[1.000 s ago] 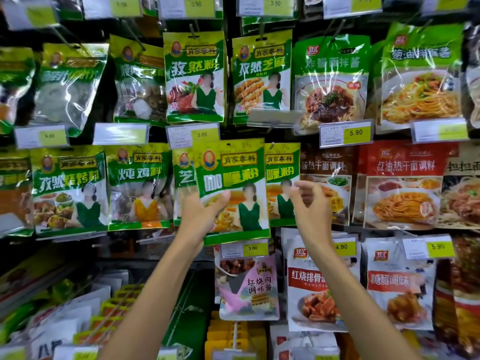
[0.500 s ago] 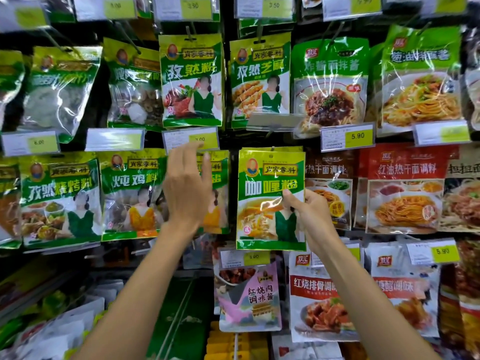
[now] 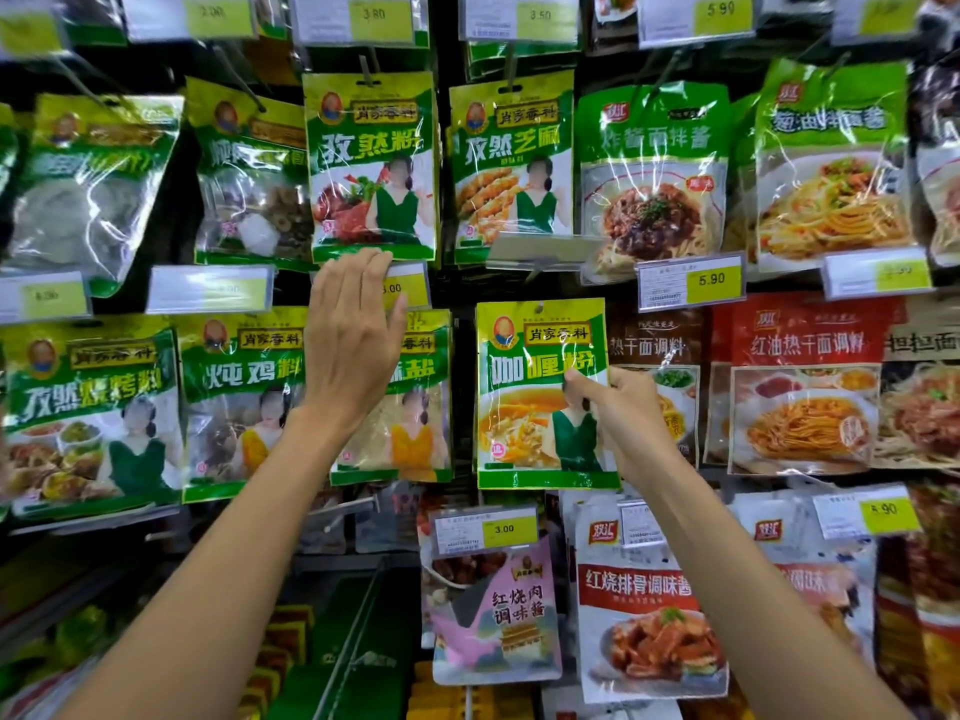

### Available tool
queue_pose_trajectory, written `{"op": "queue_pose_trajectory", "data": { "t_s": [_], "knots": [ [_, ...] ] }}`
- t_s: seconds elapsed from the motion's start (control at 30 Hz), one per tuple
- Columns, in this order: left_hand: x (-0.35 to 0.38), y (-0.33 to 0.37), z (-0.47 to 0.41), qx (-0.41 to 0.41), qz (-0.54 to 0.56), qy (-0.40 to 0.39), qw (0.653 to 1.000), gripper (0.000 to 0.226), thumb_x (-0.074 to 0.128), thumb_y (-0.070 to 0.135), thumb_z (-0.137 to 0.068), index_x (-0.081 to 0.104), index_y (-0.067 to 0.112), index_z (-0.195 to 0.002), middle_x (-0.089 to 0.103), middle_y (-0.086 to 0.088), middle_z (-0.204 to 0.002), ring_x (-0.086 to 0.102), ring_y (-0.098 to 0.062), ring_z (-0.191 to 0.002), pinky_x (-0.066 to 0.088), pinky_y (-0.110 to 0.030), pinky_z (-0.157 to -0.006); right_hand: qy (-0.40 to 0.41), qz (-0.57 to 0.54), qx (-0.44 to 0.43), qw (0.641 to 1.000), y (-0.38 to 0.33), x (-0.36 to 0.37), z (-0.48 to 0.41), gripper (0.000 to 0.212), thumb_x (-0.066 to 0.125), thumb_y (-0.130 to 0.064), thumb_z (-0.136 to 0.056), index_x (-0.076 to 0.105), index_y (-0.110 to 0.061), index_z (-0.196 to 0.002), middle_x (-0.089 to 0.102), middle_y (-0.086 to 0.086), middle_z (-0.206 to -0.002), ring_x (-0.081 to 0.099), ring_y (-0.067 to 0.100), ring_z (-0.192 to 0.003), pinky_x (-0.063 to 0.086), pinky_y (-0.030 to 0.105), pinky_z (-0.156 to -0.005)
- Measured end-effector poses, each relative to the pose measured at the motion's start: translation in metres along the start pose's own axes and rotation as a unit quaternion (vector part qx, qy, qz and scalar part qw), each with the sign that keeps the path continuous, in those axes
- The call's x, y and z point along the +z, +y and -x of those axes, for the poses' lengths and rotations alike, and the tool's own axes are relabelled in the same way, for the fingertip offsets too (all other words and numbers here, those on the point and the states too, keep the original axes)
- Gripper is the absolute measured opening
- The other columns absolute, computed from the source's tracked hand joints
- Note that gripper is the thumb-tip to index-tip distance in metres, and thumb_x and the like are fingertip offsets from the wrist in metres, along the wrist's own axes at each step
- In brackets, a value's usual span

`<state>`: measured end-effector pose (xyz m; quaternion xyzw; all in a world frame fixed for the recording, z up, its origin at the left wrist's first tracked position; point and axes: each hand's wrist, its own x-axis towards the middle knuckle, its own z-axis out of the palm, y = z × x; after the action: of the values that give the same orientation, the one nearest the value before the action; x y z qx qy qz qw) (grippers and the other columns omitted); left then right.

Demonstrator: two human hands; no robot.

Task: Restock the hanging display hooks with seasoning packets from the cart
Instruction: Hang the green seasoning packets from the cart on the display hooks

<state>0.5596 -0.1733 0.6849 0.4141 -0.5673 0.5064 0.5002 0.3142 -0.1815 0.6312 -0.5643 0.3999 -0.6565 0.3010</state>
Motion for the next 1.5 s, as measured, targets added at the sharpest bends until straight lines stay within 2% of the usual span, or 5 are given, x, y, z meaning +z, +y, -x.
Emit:
{"op": "queue_pose_trajectory", "data": {
  "t_s": [0.4, 0.83, 1.2, 1.37, 1.5],
  "knots": [
    [0.000, -0.003, 0.002, 0.007, 0.019, 0.006, 1.000, 0.036, 0.045, 0.020, -0.098, 0.051, -0.003, -0.125, 0.057, -0.022, -0.121, 0.051, -0.036, -0.115, 0.035, -0.044, -0.107, 0.114, 0.109, -0.066, 0.985, 0.013, 0.014, -0.014, 0.041, 0.072, -0.030, -0.084, 0.066, 0.010, -0.078, 0.064, 0.020, -0.068, 0.048, 0.020, -0.060, 0.030, 0.031, -0.054],
    [-0.004, -0.002, 0.000, 0.009, 0.033, -0.006, 0.999, 0.036, 0.046, 0.019, -0.097, 0.051, -0.004, -0.124, 0.056, -0.022, -0.120, 0.051, -0.036, -0.115, 0.035, -0.045, -0.107, 0.119, 0.167, -0.027, 0.978, 0.014, 0.024, -0.031, 0.042, 0.072, -0.028, -0.084, 0.044, -0.008, -0.061, 0.040, 0.009, -0.058, 0.030, 0.015, -0.051, 0.020, 0.028, -0.050],
    [-0.010, 0.068, 0.033, 0.030, 0.146, 0.028, 0.988, 0.029, 0.049, 0.007, -0.093, 0.056, -0.004, -0.119, 0.059, -0.021, -0.119, 0.050, -0.032, -0.113, 0.040, -0.042, -0.100, 0.117, 0.158, -0.058, 0.979, 0.038, -0.043, 0.023, 0.017, 0.066, -0.022, -0.090, 0.065, -0.009, -0.101, 0.061, -0.004, -0.082, 0.056, 0.002, -0.073, 0.047, 0.012, -0.066],
    [-0.014, 0.182, 0.087, -0.013, 0.319, -0.102, 0.942, 0.025, 0.046, 0.010, -0.094, 0.062, -0.003, -0.110, 0.064, -0.018, -0.104, 0.060, -0.033, -0.099, 0.040, -0.034, -0.091, 0.146, 0.200, -0.038, 0.968, 0.055, -0.126, 0.083, 0.016, 0.055, -0.027, -0.097, 0.065, -0.014, -0.096, 0.065, -0.002, -0.087, 0.059, 0.007, -0.076, 0.051, 0.020, -0.069],
    [-0.028, 0.300, 0.145, -0.142, 0.496, -0.290, 0.806, 0.021, 0.045, 0.014, -0.099, 0.063, 0.003, -0.104, 0.064, -0.012, -0.095, 0.060, -0.030, -0.090, 0.041, -0.033, -0.079, 0.193, 0.230, -0.003, 0.954, 0.086, -0.218, 0.163, 0.019, 0.053, -0.023, -0.098, 0.063, -0.025, -0.082, 0.068, 0.008, -0.077, 0.064, 0.020, -0.070, 0.050, 0.038, -0.065]
  ]
}}
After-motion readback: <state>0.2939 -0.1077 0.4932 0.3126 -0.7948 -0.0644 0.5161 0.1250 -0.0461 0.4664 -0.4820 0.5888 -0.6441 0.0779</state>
